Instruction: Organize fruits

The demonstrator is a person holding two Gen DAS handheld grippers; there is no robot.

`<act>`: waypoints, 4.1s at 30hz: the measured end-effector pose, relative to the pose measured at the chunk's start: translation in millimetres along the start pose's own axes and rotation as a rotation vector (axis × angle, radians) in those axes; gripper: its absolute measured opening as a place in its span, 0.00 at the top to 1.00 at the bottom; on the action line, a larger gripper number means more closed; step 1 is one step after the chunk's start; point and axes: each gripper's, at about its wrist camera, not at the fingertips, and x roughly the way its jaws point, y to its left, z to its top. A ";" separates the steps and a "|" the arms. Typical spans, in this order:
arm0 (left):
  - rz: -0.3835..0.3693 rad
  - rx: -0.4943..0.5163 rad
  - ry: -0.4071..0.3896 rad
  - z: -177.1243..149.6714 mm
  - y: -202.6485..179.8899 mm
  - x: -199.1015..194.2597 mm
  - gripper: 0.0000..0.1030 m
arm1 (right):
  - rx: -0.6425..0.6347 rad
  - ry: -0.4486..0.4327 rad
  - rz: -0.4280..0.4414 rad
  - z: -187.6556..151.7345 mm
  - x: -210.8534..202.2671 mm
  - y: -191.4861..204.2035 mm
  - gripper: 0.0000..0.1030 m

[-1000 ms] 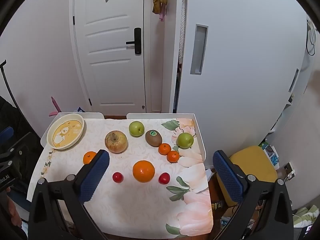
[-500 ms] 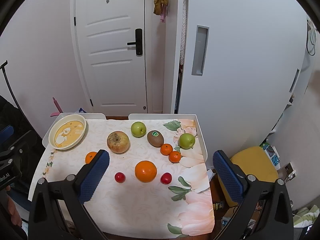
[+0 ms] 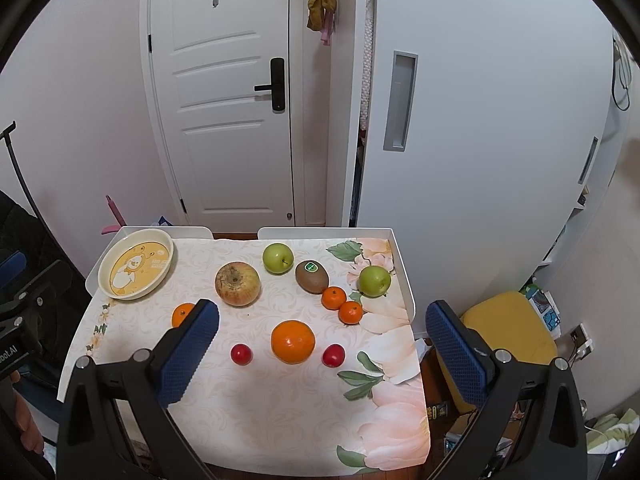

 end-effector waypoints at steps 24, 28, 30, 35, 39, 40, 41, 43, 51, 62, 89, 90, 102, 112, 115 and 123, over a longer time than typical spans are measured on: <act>0.008 0.002 -0.006 0.6 -0.1 -2.8 0.00 | 0.004 -0.004 0.003 0.3 -2.3 0.8 0.00; 0.007 0.001 -0.006 0.7 0.6 -3.1 0.00 | 0.005 -0.003 0.004 0.0 -2.1 0.3 0.00; 0.007 0.002 -0.006 0.5 0.3 -2.8 0.00 | 0.005 -0.004 0.003 -0.2 -2.4 0.5 0.00; 0.010 0.003 -0.005 2.0 -0.3 -1.4 0.00 | 0.011 -0.003 0.004 1.6 -2.6 -0.7 0.00; 0.010 0.003 -0.005 2.8 -0.6 -1.0 0.00 | 0.011 -0.003 0.006 2.0 -1.0 -2.1 0.00; 0.010 0.003 -0.005 2.4 -0.5 -1.4 0.00 | 0.012 -0.004 0.006 1.9 -1.1 -2.0 0.00; 0.010 0.004 -0.005 2.1 -0.5 -1.5 0.00 | 0.012 -0.004 0.006 2.1 -1.0 -1.8 0.00; 0.010 0.004 -0.006 2.4 -0.3 -1.4 0.00 | 0.013 -0.004 0.005 1.8 -1.1 -1.7 0.00; -0.003 -0.015 -0.010 6.2 -0.1 -1.3 0.00 | 0.014 -0.002 0.006 3.8 -0.7 -1.3 0.00; 0.020 -0.024 0.058 -16.2 -6.0 18.1 0.00 | -0.061 0.057 0.068 -14.5 19.5 -3.3 0.00; -0.251 0.265 0.289 -100.1 15.7 205.2 0.08 | -0.016 0.240 0.162 -112.3 147.4 77.8 0.11; -0.264 0.274 0.297 -101.7 15.7 210.0 0.08 | -0.009 0.242 0.157 -113.9 151.0 80.6 0.12; -0.370 0.346 0.357 -113.7 4.0 247.6 0.24 | 0.049 0.272 0.103 -126.9 179.2 99.4 0.32; -0.373 0.353 0.376 -115.7 3.9 252.2 0.38 | 0.037 0.260 0.078 -122.1 188.3 104.7 0.46; -0.362 0.351 0.373 -117.2 7.3 250.8 0.38 | 0.026 0.256 0.082 -118.6 190.4 106.1 0.49; -0.318 0.329 0.368 -122.0 14.7 245.6 0.38 | -0.013 0.244 0.102 -113.0 197.0 109.3 0.56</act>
